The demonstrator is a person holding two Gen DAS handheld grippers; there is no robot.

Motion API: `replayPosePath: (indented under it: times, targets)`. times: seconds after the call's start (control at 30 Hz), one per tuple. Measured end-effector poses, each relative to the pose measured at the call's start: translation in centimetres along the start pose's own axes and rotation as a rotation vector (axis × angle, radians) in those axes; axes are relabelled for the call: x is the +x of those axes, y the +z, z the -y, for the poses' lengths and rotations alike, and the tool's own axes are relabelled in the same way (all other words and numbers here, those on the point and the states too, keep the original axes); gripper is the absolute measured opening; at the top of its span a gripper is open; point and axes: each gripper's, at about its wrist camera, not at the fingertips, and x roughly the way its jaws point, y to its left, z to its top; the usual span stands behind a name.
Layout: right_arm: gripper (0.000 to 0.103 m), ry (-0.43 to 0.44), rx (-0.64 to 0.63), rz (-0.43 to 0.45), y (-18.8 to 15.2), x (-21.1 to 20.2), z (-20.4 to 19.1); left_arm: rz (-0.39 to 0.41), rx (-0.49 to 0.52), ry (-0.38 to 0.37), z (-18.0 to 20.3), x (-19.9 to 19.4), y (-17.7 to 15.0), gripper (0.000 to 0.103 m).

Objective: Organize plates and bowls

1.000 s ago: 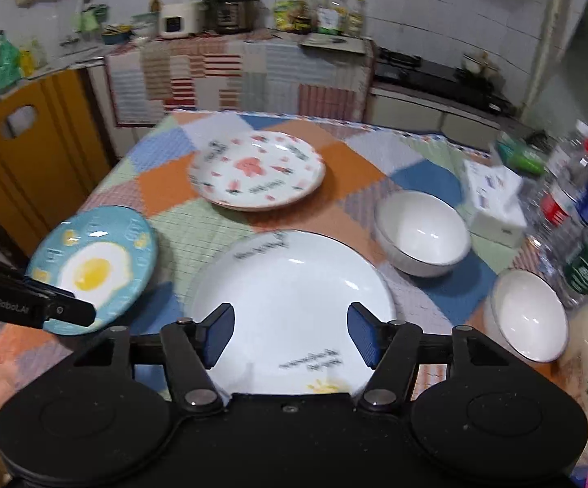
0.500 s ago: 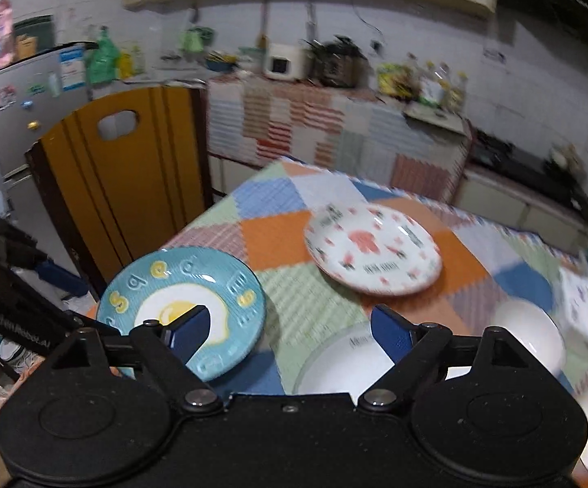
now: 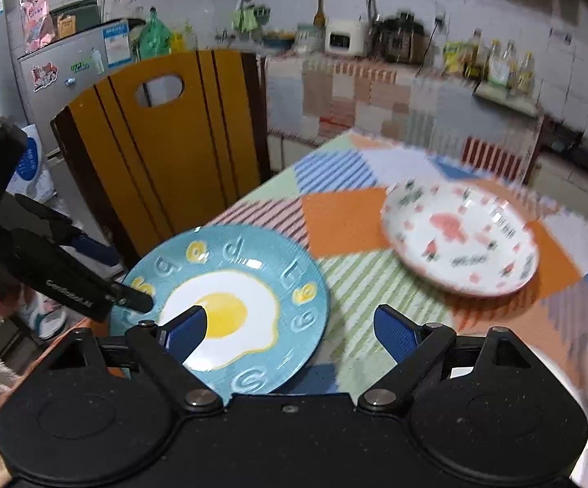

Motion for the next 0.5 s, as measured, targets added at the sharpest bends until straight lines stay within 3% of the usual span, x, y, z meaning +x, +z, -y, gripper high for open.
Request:
replayPosePath:
  times: [0.1, 0.17, 0.27, 0.4, 0.5]
  targets:
    - [0.086, 0.017, 0.042, -0.037, -0.4, 1.3, 0.2, -0.003, -0.047, -0.056, -0.4, 0.8, -0.2, 0.071]
    - [0.082, 0.028, 0.091, -0.060, -0.9, 2.2, 0.4, -0.003, -0.074, -0.084, -0.7, 1.1, -0.4, 0.055]
    - [0.073, 0.029, 0.165, -0.086, -1.7, 3.5, 0.7, 0.020, -0.085, -0.093, -1.2, 1.1, -0.8, 0.039]
    - [0.064, 0.022, 0.206, -0.098, -2.4, 4.6, 0.9, 0.034, -0.132, -0.156, -1.9, 1.2, -1.1, 0.025]
    - [0.049, 0.027, 0.219, -0.104, -2.7, 5.4, 1.0, 0.045, -0.151, -0.167, -1.9, 1.1, -1.4, 0.024]
